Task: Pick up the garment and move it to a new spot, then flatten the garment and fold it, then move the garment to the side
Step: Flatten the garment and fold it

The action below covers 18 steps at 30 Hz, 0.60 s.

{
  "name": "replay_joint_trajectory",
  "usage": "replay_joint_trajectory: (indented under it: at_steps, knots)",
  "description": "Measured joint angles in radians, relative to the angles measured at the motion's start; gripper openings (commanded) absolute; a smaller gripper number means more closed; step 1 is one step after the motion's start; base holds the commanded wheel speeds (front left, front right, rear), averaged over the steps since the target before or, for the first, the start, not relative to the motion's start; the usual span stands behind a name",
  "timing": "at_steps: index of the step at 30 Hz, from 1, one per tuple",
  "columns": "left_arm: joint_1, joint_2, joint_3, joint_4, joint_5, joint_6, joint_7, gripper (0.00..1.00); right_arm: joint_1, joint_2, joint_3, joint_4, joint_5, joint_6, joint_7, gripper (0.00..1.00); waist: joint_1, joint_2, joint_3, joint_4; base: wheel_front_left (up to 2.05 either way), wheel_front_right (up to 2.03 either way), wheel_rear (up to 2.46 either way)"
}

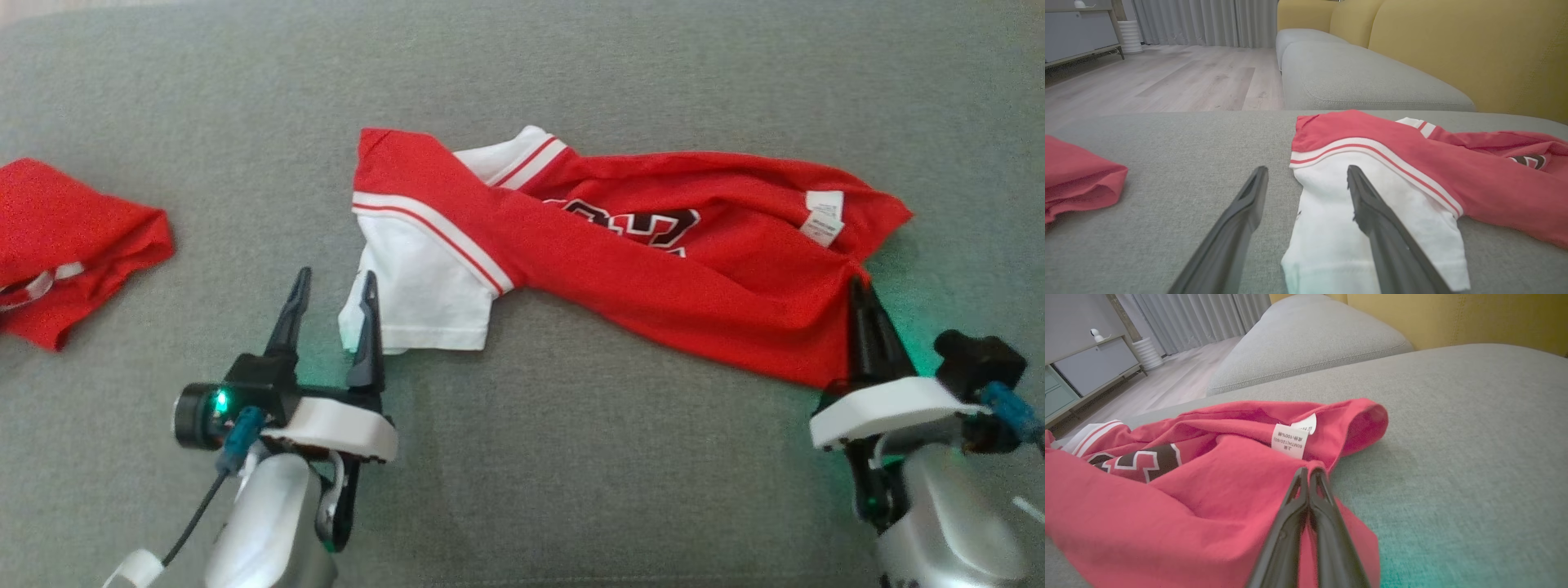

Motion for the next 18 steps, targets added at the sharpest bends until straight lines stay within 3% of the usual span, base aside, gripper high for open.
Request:
replay_joint_trajectory:
  at_steps: [11, 12, 13, 14, 18]
  knots:
    - [0.005, -0.001, -0.086, -0.003, -0.063, 0.022, 0.000, 1.00, -0.242, -0.098, -0.123, 0.076, -0.086, 0.000, 0.000, 0.00, 0.0001, 0.0000, 0.033, 0.101, 0.00, 0.00, 0.00]
    - [0.011, -0.001, -0.090, -0.002, -0.067, 0.023, 0.000, 1.00, -0.252, -0.106, -0.126, 0.103, -0.103, 0.000, 0.000, 0.05, 0.0001, 0.0000, 0.034, 0.110, 0.00, 0.00, 0.00]
    - [0.019, -0.001, -0.093, -0.002, -0.071, 0.023, 0.000, 1.00, -0.260, -0.111, -0.130, 0.139, -0.121, 0.000, 0.000, 0.80, 0.0001, 0.0000, 0.034, 0.118, 0.00, 0.00, 0.00]
    - [0.019, -0.001, -0.093, -0.002, -0.071, 0.023, 0.000, 1.00, -0.260, -0.111, -0.130, 0.139, -0.121, 0.000, 0.000, 1.00, 0.0001, 0.0000, 0.034, 0.118, 0.00, 0.00, 0.00]
    - [0.044, 0.000, -0.104, 0.012, -0.084, 0.030, 0.000, 1.00, -0.259, -0.109, -0.188, 0.216, -0.179, 0.000, 0.000, 1.00, 0.0001, 0.0000, 0.019, 0.130, 0.00, 0.00, 0.00]
